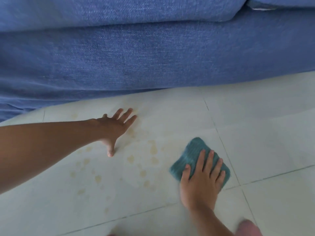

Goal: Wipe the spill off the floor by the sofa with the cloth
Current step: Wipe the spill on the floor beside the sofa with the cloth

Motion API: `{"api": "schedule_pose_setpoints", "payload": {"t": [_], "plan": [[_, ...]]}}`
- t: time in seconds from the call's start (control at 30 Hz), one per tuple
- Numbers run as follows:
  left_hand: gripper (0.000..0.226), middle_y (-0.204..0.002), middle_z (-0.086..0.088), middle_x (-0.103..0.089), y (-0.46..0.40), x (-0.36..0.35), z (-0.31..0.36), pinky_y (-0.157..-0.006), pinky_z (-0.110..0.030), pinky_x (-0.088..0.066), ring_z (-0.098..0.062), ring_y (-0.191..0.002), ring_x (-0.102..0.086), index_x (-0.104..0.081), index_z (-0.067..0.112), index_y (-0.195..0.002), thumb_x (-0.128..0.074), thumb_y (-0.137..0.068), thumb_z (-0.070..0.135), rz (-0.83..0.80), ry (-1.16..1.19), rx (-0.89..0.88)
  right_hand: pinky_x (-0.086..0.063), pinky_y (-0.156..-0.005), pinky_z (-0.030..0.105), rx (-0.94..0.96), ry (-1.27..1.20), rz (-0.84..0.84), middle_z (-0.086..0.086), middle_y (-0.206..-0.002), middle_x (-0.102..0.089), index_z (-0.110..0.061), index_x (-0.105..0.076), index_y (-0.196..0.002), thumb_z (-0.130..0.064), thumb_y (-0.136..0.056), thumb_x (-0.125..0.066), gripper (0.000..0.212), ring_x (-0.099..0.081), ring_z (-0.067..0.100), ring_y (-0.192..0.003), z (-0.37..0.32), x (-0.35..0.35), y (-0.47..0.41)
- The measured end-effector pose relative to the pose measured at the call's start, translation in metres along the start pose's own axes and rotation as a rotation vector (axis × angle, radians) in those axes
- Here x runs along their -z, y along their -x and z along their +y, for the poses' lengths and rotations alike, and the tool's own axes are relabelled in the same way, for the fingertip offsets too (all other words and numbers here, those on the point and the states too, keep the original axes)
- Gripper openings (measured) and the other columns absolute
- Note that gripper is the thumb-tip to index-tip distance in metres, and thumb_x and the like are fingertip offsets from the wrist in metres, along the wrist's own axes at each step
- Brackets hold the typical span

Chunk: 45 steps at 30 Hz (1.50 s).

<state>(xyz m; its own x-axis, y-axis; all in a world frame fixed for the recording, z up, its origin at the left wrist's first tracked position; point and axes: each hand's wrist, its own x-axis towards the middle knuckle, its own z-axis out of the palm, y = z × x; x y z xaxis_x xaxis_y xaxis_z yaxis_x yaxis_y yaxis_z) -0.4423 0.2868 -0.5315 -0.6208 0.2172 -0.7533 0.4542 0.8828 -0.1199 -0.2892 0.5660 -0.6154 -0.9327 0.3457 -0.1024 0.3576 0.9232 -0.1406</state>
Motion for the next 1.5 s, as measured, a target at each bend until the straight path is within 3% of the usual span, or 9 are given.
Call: {"api": "schedule_pose_setpoints", "payload": {"t": [0.2,0.4,0.5,0.63,0.83,1.03,1.23,1.37,1.5], "plan": [[0.163,-0.155,-0.005,0.042,-0.002,0.005,-0.005,-0.115,-0.063,-0.023,-0.031,-0.149,0.023,0.032,0.023,-0.15,-0.094,-0.05,0.047,0.013,0.001,-0.013,0.0,-0.124,0.05,0.64,-0.017,-0.169,-0.002,-0.171,-0.005,-0.028,-0.018,-0.16,-0.059,-0.093,-0.036,0.076,0.002,0.029,-0.157,-0.06,0.0,-0.01],[0.162,-0.155,-0.002,0.043,-0.001,-0.004,-0.007,-0.117,-0.059,-0.021,-0.03,-0.149,0.024,0.033,0.025,-0.149,-0.093,-0.049,0.05,0.025,0.007,-0.02,-0.015,-0.122,0.059,0.154,-0.029,-0.006,0.01,-0.168,-0.019,-0.014,-0.028,-0.158,-0.052,-0.094,-0.032,0.074,-0.013,0.038,-0.154,-0.035,-0.003,-0.022],[0.163,-0.154,-0.004,0.044,-0.004,-0.002,-0.008,-0.117,-0.06,-0.02,-0.031,-0.149,0.024,0.033,0.024,-0.149,-0.093,-0.049,0.051,0.031,-0.007,-0.032,-0.018,-0.12,0.059,0.312,-0.086,-0.053,0.01,-0.167,-0.024,-0.015,-0.034,-0.156,-0.052,-0.089,-0.043,0.077,-0.019,0.04,-0.153,-0.052,-0.007,0.057],[0.16,-0.155,0.004,0.042,-0.003,0.004,-0.016,-0.118,-0.06,-0.019,-0.024,-0.148,0.026,0.03,0.03,-0.15,-0.092,-0.049,0.053,0.032,0.024,-0.04,-0.004,-0.124,0.05,0.62,-0.052,-0.144,-0.002,-0.17,-0.014,-0.028,-0.024,-0.159,-0.058,-0.092,-0.039,0.075,-0.002,0.027,-0.157,-0.072,-0.004,-0.01],[0.162,-0.155,0.005,0.043,-0.001,-0.002,-0.013,-0.116,-0.059,-0.025,-0.024,-0.148,0.027,0.03,0.03,-0.15,-0.092,-0.047,0.054,0.033,0.019,-0.03,-0.014,-0.123,0.059,0.107,-0.058,0.011,0.012,-0.168,-0.018,-0.012,-0.027,-0.158,-0.051,-0.096,-0.033,0.074,-0.013,0.038,-0.155,-0.049,-0.01,0.003],[0.162,-0.155,0.002,0.043,-0.007,0.005,-0.012,-0.111,-0.053,-0.037,-0.027,-0.147,0.029,0.032,0.028,-0.149,-0.093,-0.048,0.051,0.031,-0.01,-0.028,-0.004,-0.124,0.051,0.7,-0.092,-0.136,-0.002,-0.17,-0.014,-0.026,-0.026,-0.158,-0.055,-0.092,-0.042,0.074,-0.005,0.028,-0.157,-0.088,-0.009,0.0],[0.161,-0.156,0.005,0.042,-0.001,-0.002,-0.014,-0.117,-0.058,-0.023,-0.026,-0.149,0.026,0.03,0.032,-0.15,-0.093,-0.049,0.052,0.039,0.019,-0.02,-0.011,-0.123,0.057,0.079,-0.095,0.013,0.009,-0.169,-0.017,-0.015,-0.024,-0.159,-0.049,-0.095,-0.031,0.073,-0.01,0.036,-0.155,-0.064,-0.009,-0.018],[0.159,-0.156,0.005,0.04,-0.005,0.004,-0.015,-0.115,-0.058,-0.026,-0.026,-0.149,0.024,0.028,0.031,-0.151,-0.092,-0.048,0.054,0.042,-0.006,-0.036,-0.006,-0.123,0.055,0.442,-0.102,-0.11,0.005,-0.17,-0.013,-0.019,-0.025,-0.159,-0.051,-0.093,-0.04,0.075,-0.005,0.034,-0.156,-0.081,-0.011,0.059],[0.155,-0.161,0.007,0.03,-0.008,0.006,-0.025,-0.114,-0.051,-0.032,-0.021,-0.151,0.016,0.021,0.031,-0.153,-0.092,-0.049,0.053,0.086,0.019,-0.06,0.003,-0.125,0.047,0.573,-0.084,-0.106,-0.003,-0.17,-0.012,-0.028,-0.023,-0.159,-0.056,-0.091,-0.037,0.075,-0.003,0.026,-0.157,-0.087,-0.004,-0.046]]}}
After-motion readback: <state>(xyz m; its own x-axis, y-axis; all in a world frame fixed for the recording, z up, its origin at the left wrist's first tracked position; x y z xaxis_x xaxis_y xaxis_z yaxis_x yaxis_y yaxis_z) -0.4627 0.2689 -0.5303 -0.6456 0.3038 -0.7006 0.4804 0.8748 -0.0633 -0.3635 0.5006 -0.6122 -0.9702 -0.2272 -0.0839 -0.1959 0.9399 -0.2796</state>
